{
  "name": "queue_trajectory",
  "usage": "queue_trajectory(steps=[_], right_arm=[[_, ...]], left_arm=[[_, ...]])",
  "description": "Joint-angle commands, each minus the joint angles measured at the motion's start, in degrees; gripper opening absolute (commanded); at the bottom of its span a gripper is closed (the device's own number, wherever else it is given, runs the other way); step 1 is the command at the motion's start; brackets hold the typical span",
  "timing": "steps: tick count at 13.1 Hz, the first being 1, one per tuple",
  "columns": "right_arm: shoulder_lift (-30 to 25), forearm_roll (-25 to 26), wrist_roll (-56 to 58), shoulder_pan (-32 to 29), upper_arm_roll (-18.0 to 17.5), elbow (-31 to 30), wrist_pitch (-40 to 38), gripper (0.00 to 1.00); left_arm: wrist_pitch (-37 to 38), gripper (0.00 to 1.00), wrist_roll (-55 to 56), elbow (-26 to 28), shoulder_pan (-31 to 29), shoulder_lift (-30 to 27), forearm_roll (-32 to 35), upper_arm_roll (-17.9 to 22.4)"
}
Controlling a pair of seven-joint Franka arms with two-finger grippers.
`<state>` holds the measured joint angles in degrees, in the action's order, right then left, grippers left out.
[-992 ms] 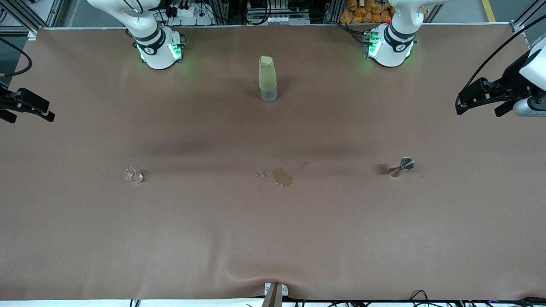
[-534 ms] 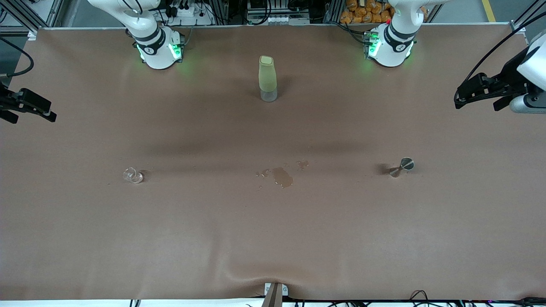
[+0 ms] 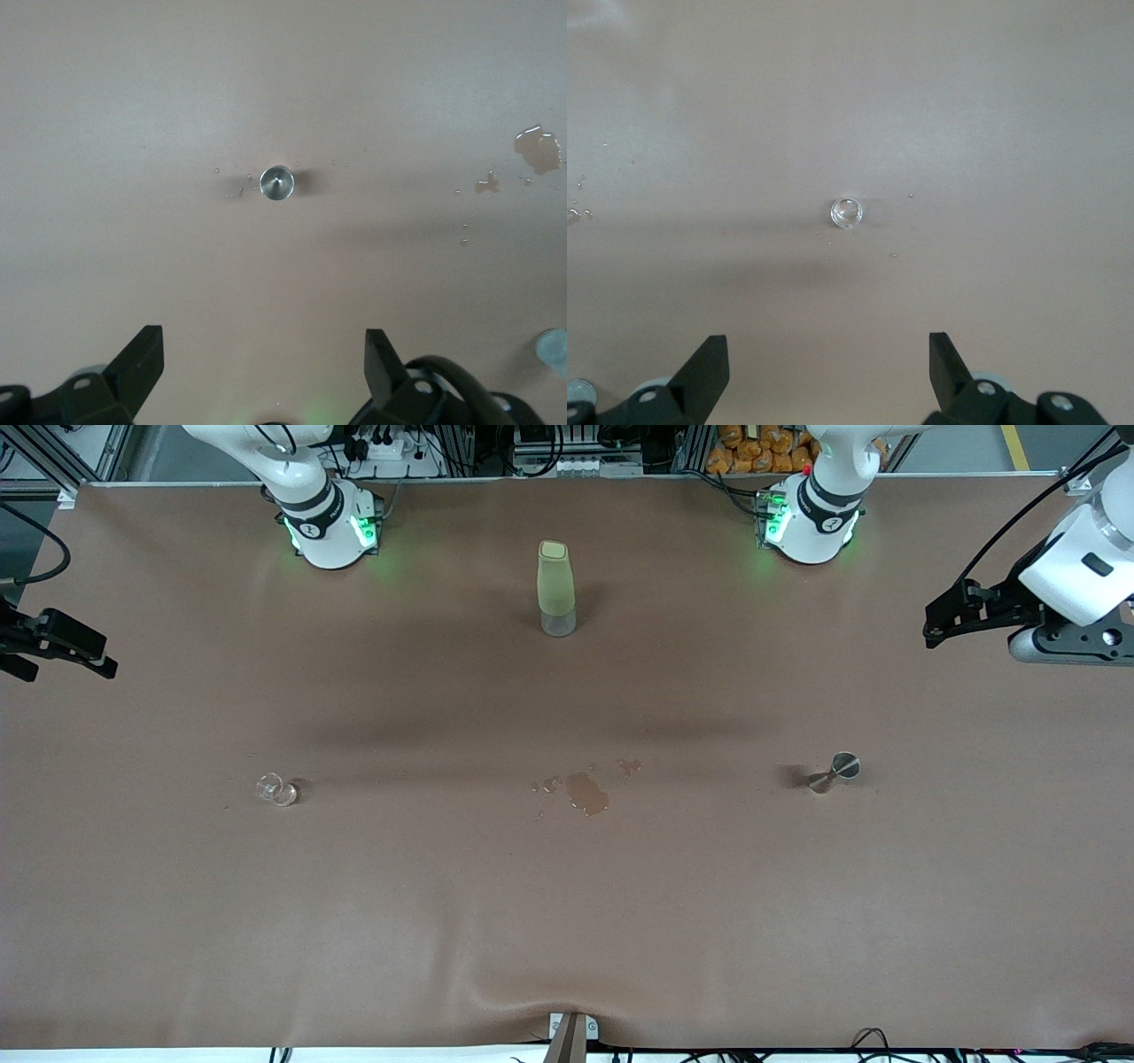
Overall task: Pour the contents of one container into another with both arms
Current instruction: 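Move the left gripper toward the steel jigger while the right gripper approaches the beaker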
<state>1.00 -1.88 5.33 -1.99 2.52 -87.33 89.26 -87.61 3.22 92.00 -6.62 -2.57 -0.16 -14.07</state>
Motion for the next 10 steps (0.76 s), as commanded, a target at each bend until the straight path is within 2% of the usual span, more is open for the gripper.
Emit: queue_trajectory(steps=[1,4,7,10], right_arm=[[0.67,-0.06,0.74,-1.08,-0.68,1.46,-1.02,1.00],[0.32,0.03,11.67,-1.17,1.42,1.29,-1.81,1.00],[0.15,0.03,26.36,-1.17,4.50,1.20,-4.88,1.00],[0.06,0.38,47.69,-1.26,7.05,1.03,-6.29,1.00]], left_arm=[[-4.58,1.00,-1.20,8.62,-1.20,-6.13,-0.80,-0.26],[-6.94,1.00,-1.72,11.08,-1.29,-6.48,-1.85,0.00],[-10.90,1.00,-7.86,13.20,-3.21,-7.10,-7.29,0.79],[-15.12,1.00,-16.37,17.84,-5.58,-7.45,-11.07,0.79]])
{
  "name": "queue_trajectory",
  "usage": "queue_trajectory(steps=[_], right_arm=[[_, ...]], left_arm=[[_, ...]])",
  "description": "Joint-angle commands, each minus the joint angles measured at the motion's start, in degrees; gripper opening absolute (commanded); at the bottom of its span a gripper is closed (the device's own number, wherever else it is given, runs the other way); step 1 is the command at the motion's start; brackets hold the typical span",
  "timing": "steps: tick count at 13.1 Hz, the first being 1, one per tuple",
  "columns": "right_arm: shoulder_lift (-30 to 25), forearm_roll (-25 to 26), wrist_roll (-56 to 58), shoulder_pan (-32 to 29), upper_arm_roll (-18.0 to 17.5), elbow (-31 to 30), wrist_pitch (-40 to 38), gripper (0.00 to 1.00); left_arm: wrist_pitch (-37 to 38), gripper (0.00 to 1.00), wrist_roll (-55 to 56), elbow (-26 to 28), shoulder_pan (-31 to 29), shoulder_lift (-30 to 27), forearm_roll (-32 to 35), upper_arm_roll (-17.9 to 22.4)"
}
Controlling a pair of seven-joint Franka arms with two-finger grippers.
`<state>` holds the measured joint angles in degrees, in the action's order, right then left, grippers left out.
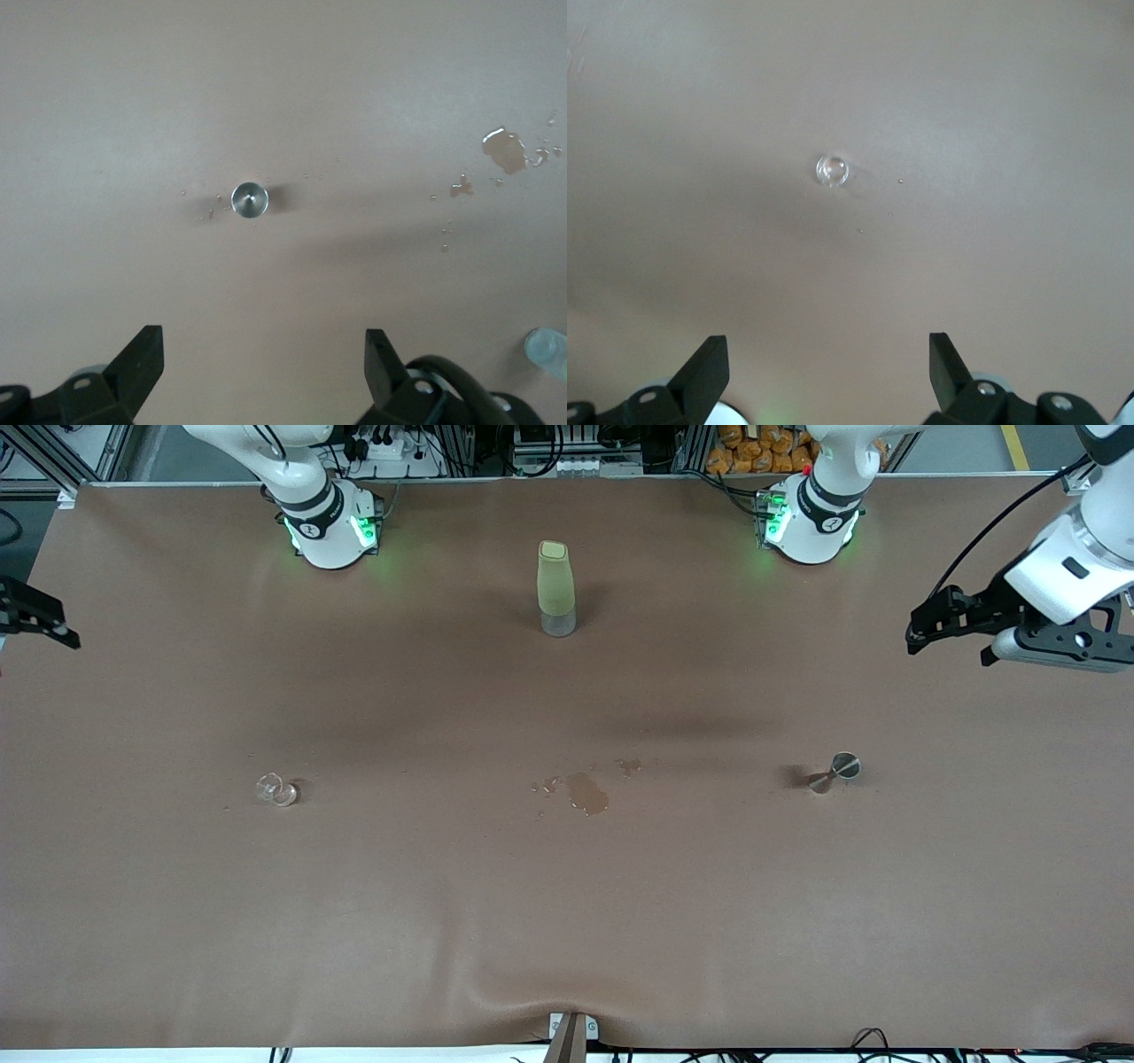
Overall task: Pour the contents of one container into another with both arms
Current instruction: 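Move the left gripper toward the steel jigger while the right gripper approaches the beaker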
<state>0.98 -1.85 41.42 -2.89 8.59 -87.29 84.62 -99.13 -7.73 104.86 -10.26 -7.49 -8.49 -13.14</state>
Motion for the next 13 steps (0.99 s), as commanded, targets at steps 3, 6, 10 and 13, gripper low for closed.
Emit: queue_trajectory(steps=[3,6,10,13], right_arm=[[0.07,0.53,29.73,-0.72,3.10,0.02,-1.82,1.00],[0.25,0.88,45.10,-1.24,4.07,-0.77,-1.21,1.00],[0.60,0.97,59.46,-2.21,4.16,-1.48,1.77,1.00],[0.77,0.09,60.97,-2.56,4.16,-1.65,1.87,1.00]], left_arm=[[-6.95,1.00,-13.77,10.18,-4.85,-3.23,-7.33,-0.13],[-11.16,1.00,-18.72,15.09,-5.12,-3.93,-9.17,-0.13],[-18.90,1.00,-29.24,21.87,-7.66,-4.29,-13.12,-0.13],[-20.76,1.00,-37.95,23.81,-10.83,-1.93,-17.95,-0.04]])
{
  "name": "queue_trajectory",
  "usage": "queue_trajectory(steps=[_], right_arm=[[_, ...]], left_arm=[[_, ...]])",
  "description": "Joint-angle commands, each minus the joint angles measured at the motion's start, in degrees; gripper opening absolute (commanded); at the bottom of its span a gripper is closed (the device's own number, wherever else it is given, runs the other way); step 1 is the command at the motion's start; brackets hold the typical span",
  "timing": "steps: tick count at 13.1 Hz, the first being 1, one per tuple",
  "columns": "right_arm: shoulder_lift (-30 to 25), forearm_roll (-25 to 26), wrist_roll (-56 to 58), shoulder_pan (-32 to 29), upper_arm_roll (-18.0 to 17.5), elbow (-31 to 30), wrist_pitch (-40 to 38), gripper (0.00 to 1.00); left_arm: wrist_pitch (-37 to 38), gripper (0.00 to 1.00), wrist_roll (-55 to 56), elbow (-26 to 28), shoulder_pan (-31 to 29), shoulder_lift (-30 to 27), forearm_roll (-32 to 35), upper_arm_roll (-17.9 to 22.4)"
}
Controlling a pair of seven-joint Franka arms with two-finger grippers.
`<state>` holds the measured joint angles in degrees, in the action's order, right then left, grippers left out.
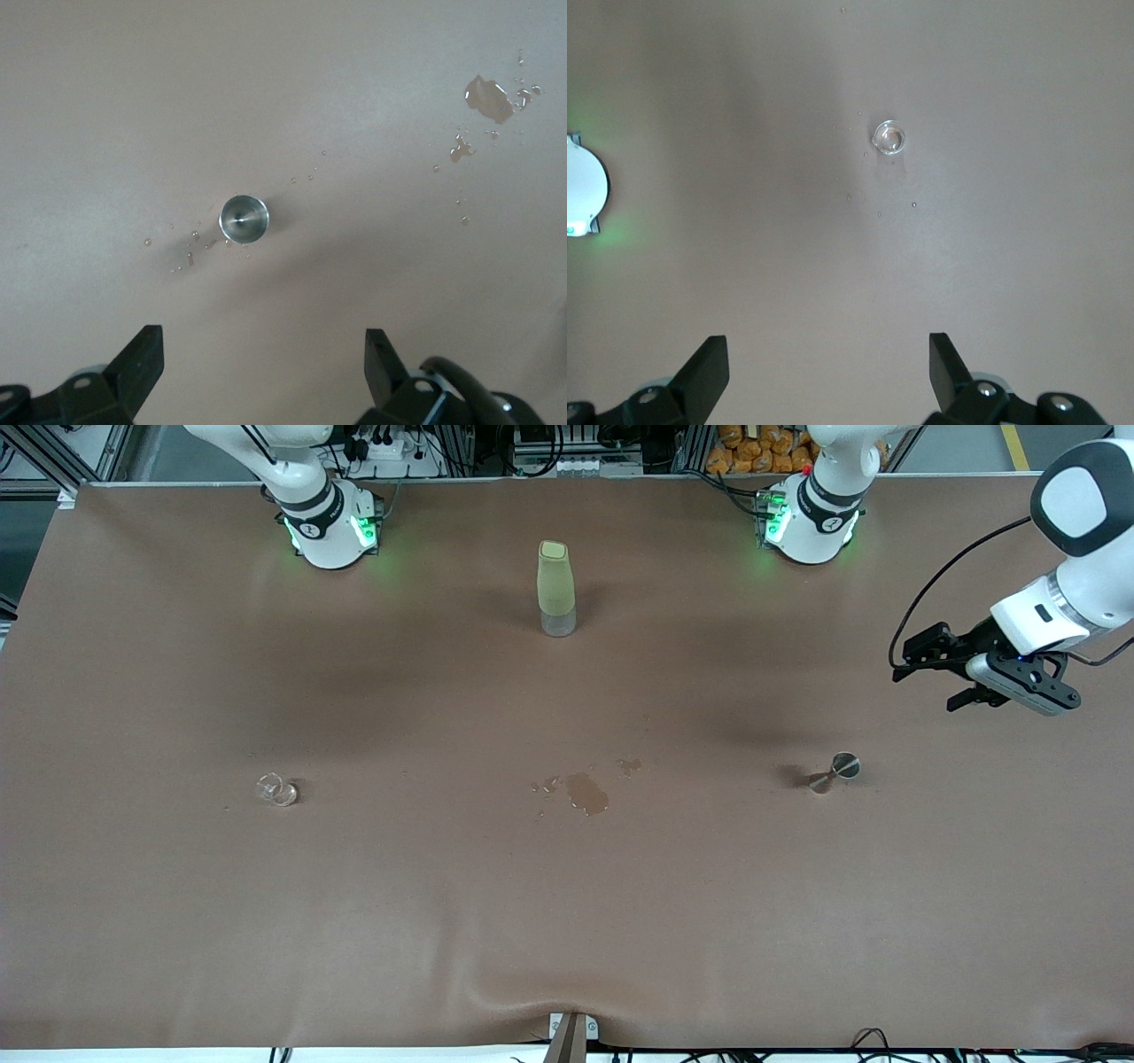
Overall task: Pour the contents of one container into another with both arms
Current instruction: 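Move the left gripper toward the steel jigger while the right gripper approaches the beaker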
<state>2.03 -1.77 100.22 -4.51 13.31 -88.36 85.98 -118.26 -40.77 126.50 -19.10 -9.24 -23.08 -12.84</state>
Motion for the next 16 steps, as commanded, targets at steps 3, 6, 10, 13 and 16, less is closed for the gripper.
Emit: queue_trajectory(steps=[3,6,10,13,16], right_arm=[[1.39,-6.10,5.93,-1.73,1.88,-2.77,1.64,1.00],[5.95,-13.76,12.52,-1.38,6.36,-4.01,2.96,1.00],[14.73,-25.80,21.57,-0.85,11.29,-4.01,3.57,1.00],[21.06,-34.06,28.60,0.46,14.46,-4.10,3.84,1.00],[27.30,-42.15,36.86,0.20,15.78,-4.19,3.67,1.00]], left_arm=[[-1.53,1.00,-17.45,2.17,-6.20,4.92,-10.20,-0.35],[-1.27,1.00,-26.18,2.08,-8.49,9.23,-15.41,-0.35],[-0.57,1.00,-33.83,1.73,-11.39,13.72,-19.02,-0.43],[2.85,1.00,-39.18,1.03,-14.12,17.93,-23.49,-0.43],[5.05,1.00,-51.73,-3.26,-14.91,25.39,-24.65,-0.43]])
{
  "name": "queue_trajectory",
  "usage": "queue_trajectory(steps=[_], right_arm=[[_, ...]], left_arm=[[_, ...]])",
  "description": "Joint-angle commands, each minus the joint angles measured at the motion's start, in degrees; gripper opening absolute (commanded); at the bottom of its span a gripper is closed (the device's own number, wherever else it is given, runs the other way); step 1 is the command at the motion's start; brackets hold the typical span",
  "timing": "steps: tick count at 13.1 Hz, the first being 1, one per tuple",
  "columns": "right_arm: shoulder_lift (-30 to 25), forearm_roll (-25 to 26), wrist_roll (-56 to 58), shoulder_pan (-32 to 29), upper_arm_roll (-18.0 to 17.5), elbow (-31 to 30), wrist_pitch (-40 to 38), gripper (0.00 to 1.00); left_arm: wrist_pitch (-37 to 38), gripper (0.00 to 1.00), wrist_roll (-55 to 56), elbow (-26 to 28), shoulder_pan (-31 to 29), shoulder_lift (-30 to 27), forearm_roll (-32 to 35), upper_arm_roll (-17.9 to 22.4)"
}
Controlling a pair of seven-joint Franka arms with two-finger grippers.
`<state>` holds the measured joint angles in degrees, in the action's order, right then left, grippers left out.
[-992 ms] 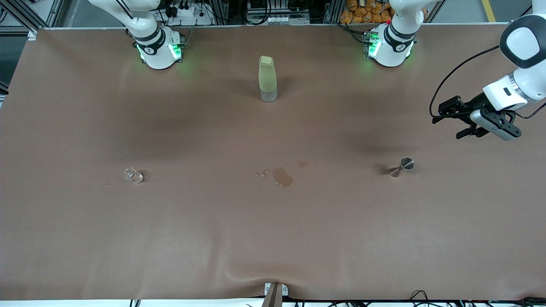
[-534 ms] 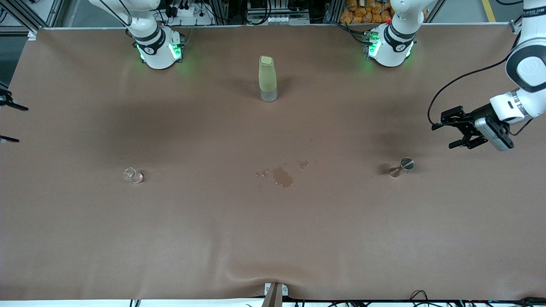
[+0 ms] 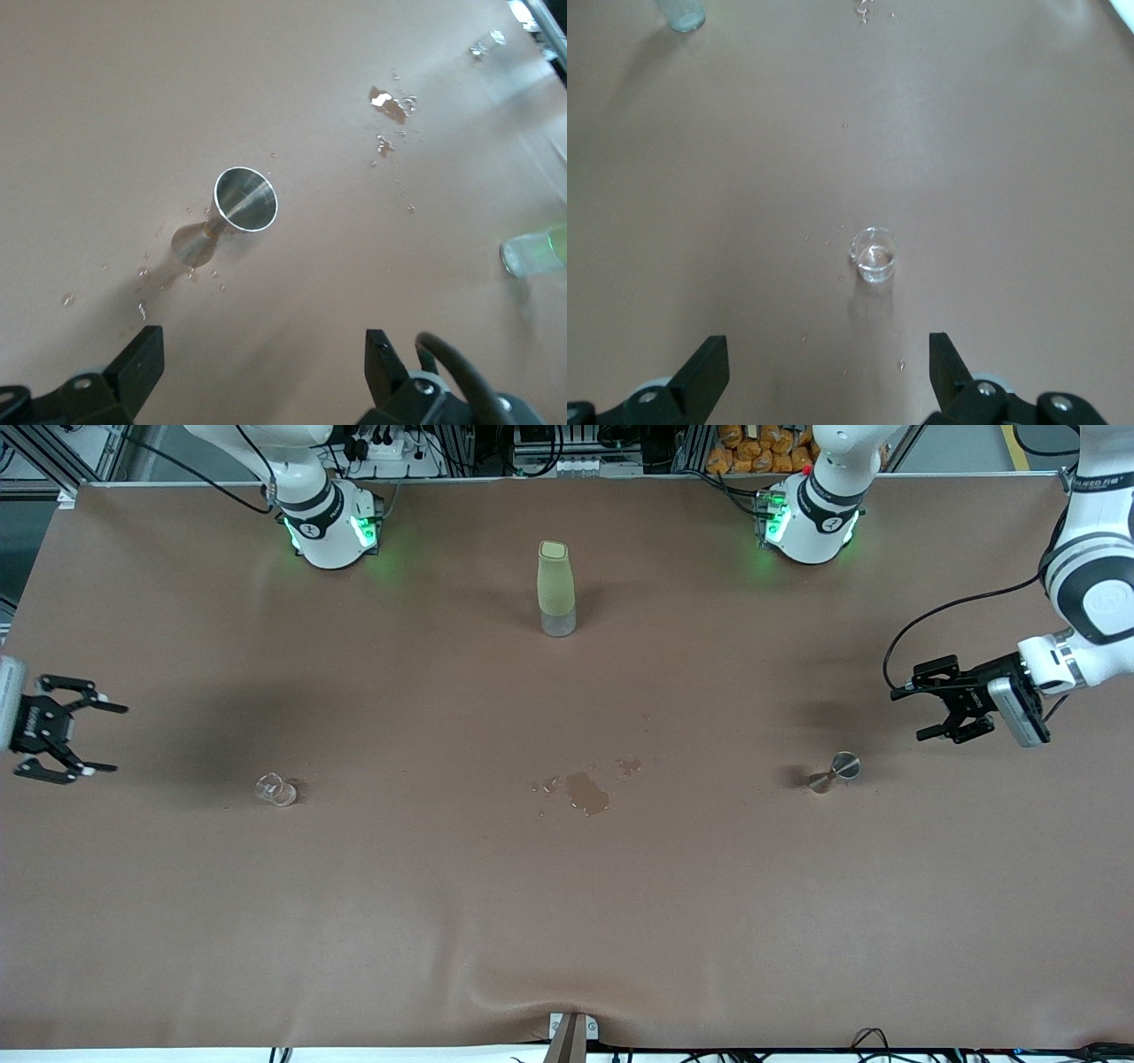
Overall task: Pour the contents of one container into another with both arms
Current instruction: 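Move the left gripper toward the steel jigger while the right gripper approaches the beaker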
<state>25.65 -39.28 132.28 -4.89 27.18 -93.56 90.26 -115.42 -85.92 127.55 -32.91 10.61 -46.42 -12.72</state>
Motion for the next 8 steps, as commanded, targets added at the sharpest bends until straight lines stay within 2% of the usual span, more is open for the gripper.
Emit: queue_trajectory(steps=[1,4,7,8], right_arm=[[5.71,-7.62,8.13,0.24,2.00,1.01,-0.78,1.00],[11.94,-16.59,16.14,-0.46,3.58,1.01,-2.01,1.00],[16.27,-23.98,23.26,-1.61,3.67,-1.43,-2.98,1.00],[17.23,-26.00,25.37,-2.13,3.58,-2.40,-3.16,1.00]], left_arm=[[2.83,1.00,-11.50,-6.51,-1.54,9.31,-2.18,-0.55],[7.73,1.00,-25.56,-9.95,-3.91,18.98,-6.99,-0.55],[9.69,0.99,-39.28,-15.38,-3.75,24.01,-8.69,-0.64],[10.47,0.94,-42.71,-16.45,-3.74,25.50,-8.95,-0.81]])
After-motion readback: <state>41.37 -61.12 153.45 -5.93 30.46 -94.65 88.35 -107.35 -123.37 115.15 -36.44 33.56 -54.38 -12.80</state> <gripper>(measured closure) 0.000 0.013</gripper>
